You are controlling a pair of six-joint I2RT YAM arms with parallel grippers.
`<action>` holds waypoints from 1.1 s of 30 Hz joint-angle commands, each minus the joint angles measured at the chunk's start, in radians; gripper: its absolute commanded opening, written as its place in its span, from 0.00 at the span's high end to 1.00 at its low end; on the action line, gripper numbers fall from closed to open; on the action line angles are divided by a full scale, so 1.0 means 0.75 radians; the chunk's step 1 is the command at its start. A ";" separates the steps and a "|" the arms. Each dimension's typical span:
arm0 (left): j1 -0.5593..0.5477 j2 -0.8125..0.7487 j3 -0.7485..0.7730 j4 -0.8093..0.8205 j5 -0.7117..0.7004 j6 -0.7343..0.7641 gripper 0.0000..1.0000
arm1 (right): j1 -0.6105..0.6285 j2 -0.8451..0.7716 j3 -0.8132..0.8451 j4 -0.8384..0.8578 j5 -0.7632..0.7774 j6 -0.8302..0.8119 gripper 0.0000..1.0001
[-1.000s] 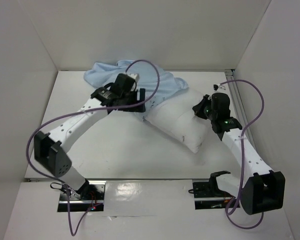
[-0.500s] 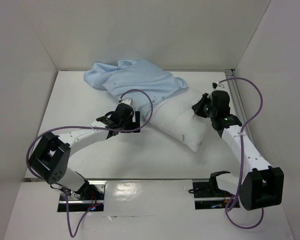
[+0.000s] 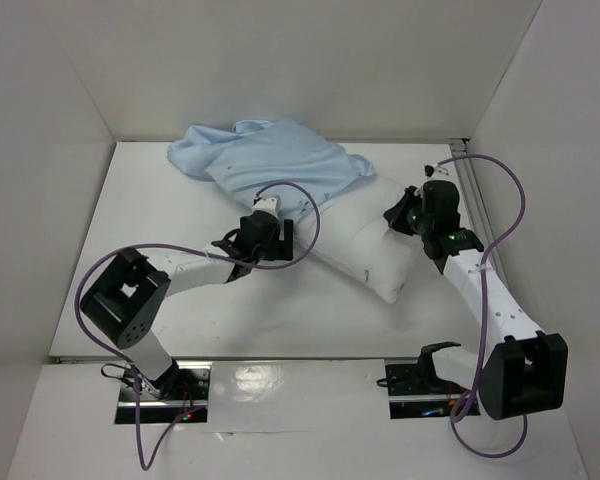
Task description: Put the pillow into the pillowcase
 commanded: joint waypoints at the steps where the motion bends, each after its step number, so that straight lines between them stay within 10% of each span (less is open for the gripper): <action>1: -0.011 0.014 0.005 0.213 -0.095 0.068 0.07 | -0.008 0.029 0.077 0.007 0.002 -0.017 1.00; 12: 0.001 0.141 0.031 0.369 -0.140 0.136 0.23 | -0.008 0.041 0.102 -0.019 0.014 -0.030 1.00; 15: 0.001 0.141 0.031 0.369 -0.155 0.136 0.42 | -0.008 0.041 0.102 -0.032 0.014 -0.030 1.00; 19: 0.001 0.090 0.078 0.271 -0.175 0.136 0.98 | -0.008 0.041 0.102 -0.032 0.014 -0.030 1.00; 33: -0.279 0.043 0.727 -0.380 0.498 -0.064 1.00 | 0.092 0.309 0.231 0.175 -0.078 0.126 1.00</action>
